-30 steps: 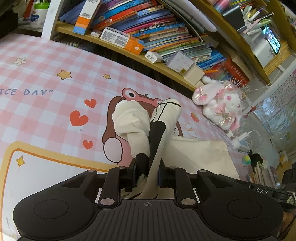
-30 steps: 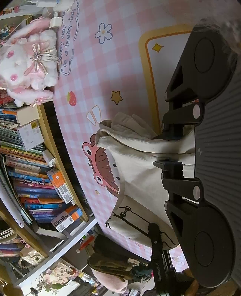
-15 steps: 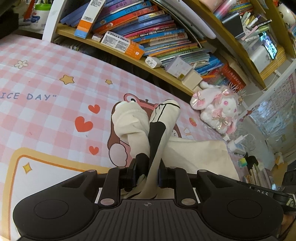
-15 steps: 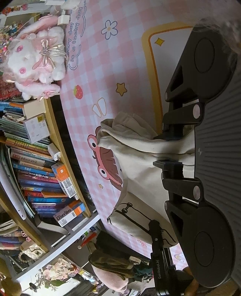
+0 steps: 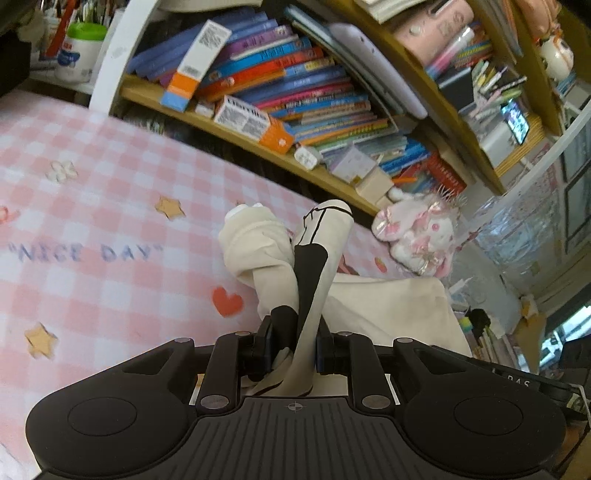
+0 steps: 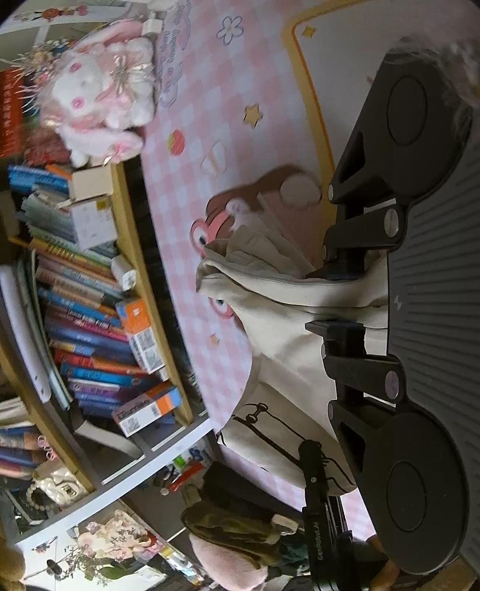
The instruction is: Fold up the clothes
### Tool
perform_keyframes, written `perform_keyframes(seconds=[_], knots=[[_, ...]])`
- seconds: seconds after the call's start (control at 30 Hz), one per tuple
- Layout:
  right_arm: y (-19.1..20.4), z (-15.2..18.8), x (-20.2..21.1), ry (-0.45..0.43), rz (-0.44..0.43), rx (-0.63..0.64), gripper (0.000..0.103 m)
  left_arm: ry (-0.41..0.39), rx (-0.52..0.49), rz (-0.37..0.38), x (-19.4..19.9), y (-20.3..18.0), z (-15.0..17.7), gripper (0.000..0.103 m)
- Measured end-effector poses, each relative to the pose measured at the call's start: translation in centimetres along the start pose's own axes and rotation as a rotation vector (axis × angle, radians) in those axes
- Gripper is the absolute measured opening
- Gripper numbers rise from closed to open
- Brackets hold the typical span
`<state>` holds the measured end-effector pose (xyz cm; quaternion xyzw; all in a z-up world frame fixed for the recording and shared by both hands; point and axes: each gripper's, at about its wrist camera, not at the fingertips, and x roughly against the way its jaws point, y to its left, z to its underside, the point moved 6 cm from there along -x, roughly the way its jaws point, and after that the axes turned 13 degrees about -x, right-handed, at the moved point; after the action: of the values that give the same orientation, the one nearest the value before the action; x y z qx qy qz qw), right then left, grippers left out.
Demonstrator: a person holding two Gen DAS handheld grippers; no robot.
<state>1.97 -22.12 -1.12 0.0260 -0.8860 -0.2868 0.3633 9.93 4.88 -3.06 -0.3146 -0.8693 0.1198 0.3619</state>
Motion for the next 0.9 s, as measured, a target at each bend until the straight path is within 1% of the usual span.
perform_keyframes(seconds=[0.17,0.3,0.47,0.67,0.77,0.9], knots=[[3.2,0.6,-0.9,-0.047,0.006,0.001,0.018,-0.014,-0.015,0.034,1.3,2.5,-1.4,0.019],[5.5,0.7,-1.6,-0.075,0.012,0.004,0.018,-0.033,-0.023,0.044,1.9,4.0,-2.7,0.019],[7.1,-0.6,-3.4,-0.079,0.012,0.023,0.018,-0.06,-0.009,0.048,1.7,5.9,-4.6,0.019],[8.4,-3.2,-6.3,-0.074,0.007,0.05,0.018,-0.056,0.027,0.028,-1.2,8.8,-6.8,0.019],[8.3,-4.9,-8.7,-0.066,0.005,0.07,0.018,-0.054,0.049,0.013,-3.3,10.3,-8.0,0.019],[8.1,-7.4,-12.1,-0.067,-0.003,0.086,0.018,-0.049,0.042,-0.013,-6.4,11.8,-10.2,0.019]])
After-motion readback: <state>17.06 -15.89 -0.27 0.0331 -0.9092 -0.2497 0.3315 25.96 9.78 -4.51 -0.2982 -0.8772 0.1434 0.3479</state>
